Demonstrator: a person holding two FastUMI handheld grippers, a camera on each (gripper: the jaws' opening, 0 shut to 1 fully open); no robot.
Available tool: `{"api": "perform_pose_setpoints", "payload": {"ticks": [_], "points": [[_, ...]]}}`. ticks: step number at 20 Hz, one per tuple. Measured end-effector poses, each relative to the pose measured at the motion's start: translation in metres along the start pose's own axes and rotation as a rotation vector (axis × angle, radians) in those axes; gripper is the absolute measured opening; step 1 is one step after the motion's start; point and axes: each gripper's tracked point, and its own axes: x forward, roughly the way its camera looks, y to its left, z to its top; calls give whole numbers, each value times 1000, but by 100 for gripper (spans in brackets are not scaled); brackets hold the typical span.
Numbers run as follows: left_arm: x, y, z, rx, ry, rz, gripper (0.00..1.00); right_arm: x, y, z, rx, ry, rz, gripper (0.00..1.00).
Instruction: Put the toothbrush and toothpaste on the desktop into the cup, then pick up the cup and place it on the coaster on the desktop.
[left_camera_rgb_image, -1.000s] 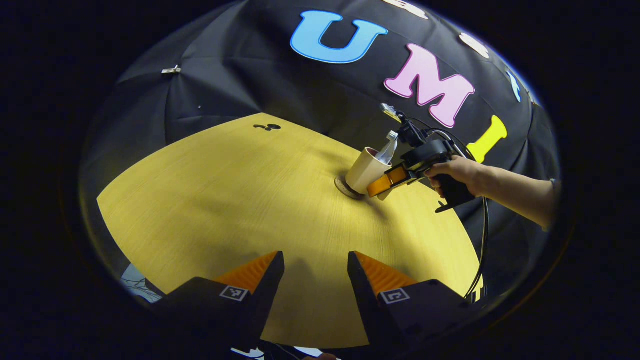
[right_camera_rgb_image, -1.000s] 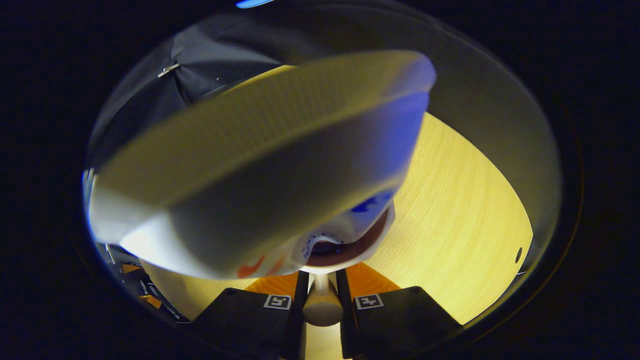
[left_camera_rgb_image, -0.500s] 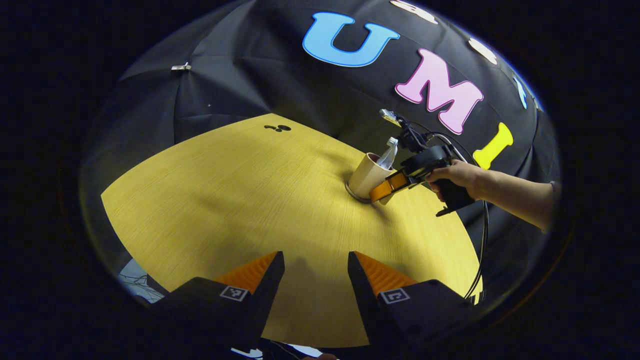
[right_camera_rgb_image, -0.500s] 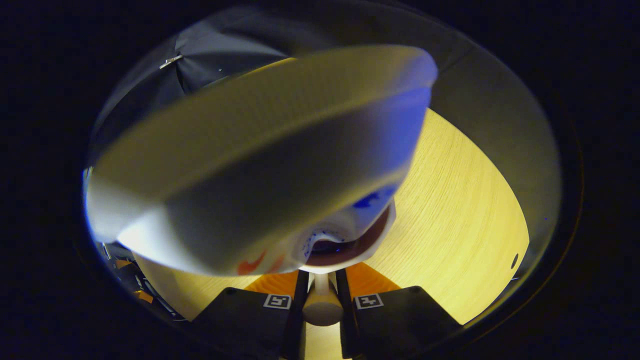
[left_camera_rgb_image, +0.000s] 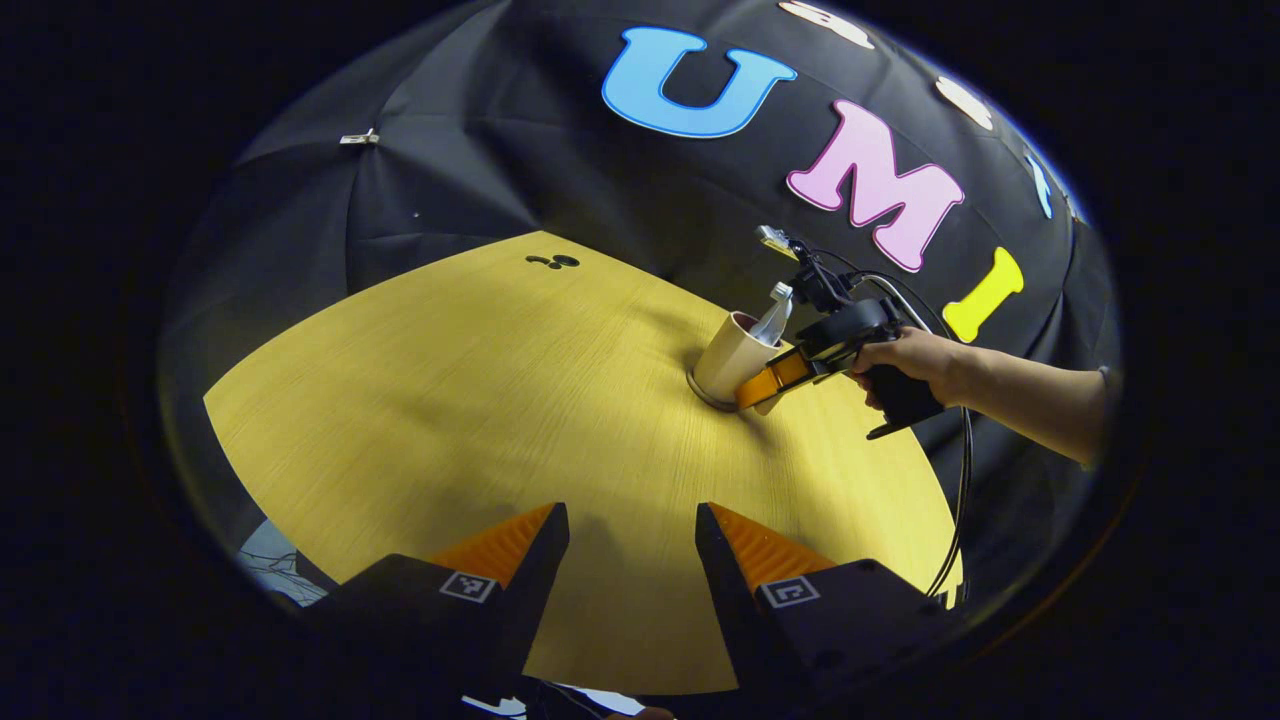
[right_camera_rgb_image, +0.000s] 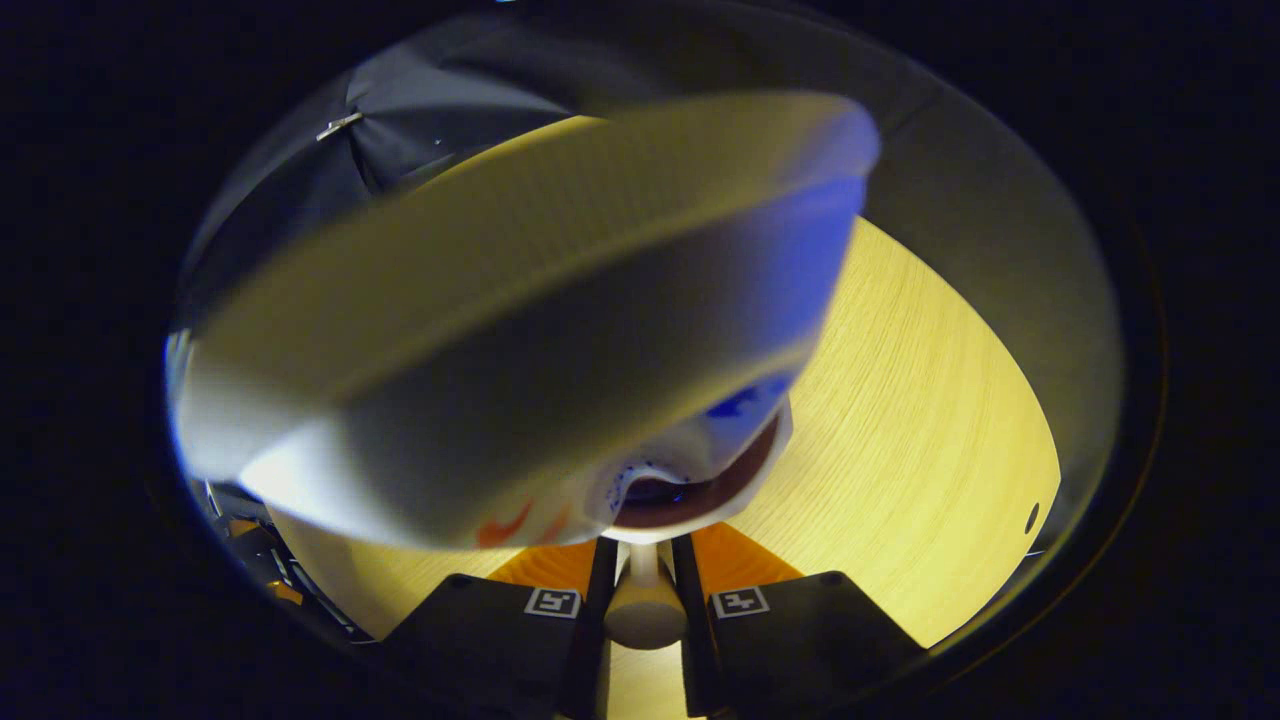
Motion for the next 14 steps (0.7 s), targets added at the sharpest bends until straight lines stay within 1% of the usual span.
{"api": "perform_pose_setpoints", "payload": {"ticks": [3, 6, 11, 14], "points": [[-2, -1, -3, -1, 8, 0, 81, -8, -3, 1, 7, -24, -10, 34], [-5, -4, 0, 4, 12, -7, 81, -22, -5, 7, 25, -72, -12, 37], [-7, -19, 11, 43, 11, -39, 81, -66, -7, 17, 68, -161, -11, 36], [-8, -34, 22, 63, 4, -73, 81, -98, -9, 18, 84, -211, -20, 36]]}}
